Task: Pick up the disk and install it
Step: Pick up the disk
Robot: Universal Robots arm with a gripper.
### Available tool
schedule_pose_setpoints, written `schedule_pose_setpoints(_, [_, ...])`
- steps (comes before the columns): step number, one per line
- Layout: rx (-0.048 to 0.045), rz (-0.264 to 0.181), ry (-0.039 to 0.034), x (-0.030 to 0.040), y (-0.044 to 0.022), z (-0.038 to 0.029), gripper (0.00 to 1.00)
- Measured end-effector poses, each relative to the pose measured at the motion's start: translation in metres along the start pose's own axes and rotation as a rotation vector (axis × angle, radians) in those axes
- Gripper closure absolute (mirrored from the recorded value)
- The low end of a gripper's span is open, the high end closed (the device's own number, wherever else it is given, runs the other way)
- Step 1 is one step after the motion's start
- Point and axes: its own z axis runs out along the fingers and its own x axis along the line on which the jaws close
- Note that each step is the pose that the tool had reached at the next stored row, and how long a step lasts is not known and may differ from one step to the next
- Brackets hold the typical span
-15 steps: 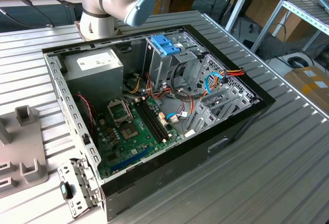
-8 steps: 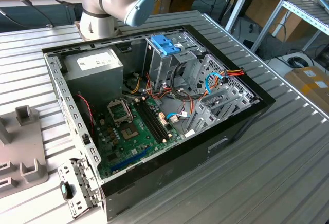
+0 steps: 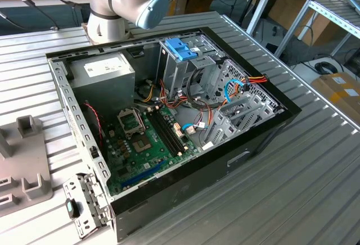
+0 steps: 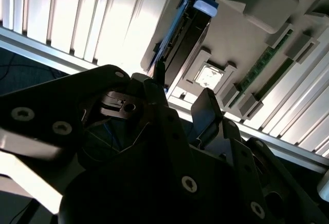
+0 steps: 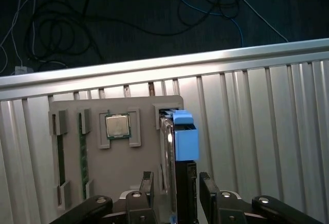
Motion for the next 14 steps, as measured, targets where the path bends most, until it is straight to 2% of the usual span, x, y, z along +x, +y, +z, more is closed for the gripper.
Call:
schedule_pose_setpoints(7, [0.0, 0.0, 0.0, -0.0005, 0.0047, 0.0067, 0.52])
schedule_pose_setpoints(14, [0.0001, 0.0, -0.0001, -0.0047, 0.0068, 0.0115, 0.52])
